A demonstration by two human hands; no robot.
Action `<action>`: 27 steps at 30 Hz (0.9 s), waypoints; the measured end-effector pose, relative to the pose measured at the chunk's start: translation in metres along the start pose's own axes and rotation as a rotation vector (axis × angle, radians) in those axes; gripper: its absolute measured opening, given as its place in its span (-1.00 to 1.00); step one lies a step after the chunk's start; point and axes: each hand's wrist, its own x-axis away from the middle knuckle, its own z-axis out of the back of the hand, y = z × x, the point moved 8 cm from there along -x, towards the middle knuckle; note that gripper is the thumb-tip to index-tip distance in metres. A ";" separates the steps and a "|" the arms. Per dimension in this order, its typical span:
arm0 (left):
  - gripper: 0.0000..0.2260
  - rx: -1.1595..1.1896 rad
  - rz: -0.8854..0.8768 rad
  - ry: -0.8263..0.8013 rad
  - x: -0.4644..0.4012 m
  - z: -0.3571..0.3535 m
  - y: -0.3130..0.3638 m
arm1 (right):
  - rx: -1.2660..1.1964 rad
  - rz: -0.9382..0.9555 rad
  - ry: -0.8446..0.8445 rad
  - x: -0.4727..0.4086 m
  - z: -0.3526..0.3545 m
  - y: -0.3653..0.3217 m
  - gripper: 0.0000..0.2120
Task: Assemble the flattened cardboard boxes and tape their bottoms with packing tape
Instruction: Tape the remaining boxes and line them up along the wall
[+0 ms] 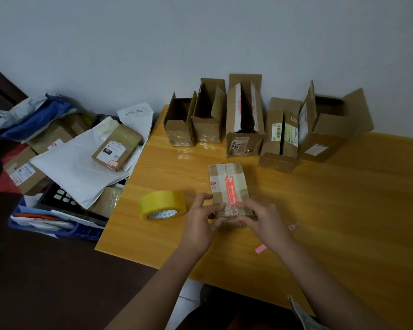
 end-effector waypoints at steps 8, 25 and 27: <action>-0.63 0.012 0.000 -0.044 -0.003 0.000 -0.004 | -0.126 -0.056 -0.061 0.002 0.003 0.005 -0.59; -0.59 -0.119 -0.126 -0.163 -0.006 0.008 0.001 | -0.007 0.144 -0.187 -0.001 0.012 -0.001 -0.39; -0.59 -0.120 -0.127 -0.152 -0.006 0.007 0.001 | -0.017 0.149 -0.207 -0.002 0.011 -0.001 -0.37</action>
